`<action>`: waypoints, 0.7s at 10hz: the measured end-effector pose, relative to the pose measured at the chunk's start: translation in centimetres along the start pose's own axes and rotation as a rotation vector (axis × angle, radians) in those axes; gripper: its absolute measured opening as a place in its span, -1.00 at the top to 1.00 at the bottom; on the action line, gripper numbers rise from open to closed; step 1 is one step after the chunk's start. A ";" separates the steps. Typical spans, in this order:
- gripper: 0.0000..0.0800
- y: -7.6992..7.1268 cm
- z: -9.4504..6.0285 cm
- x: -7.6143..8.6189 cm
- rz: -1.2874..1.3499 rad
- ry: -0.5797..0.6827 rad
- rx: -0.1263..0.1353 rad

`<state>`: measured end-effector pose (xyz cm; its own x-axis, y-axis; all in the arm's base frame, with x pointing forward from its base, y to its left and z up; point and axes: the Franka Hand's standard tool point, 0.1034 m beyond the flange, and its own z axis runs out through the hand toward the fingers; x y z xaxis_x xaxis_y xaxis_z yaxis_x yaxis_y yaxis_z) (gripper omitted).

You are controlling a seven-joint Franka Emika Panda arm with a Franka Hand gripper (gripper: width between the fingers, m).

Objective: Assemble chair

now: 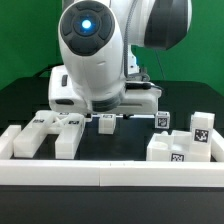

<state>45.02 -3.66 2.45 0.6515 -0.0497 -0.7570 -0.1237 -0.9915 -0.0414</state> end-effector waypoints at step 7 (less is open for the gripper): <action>-0.62 -0.1 1.1 0.5 0.000 -0.018 -0.005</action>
Offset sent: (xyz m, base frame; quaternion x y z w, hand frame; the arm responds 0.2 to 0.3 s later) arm 0.0023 0.0022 -0.0069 -0.0012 0.0033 -0.0015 1.0000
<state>44.54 -3.46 1.30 0.6383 -0.0473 -0.7684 -0.1196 -0.9921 -0.0383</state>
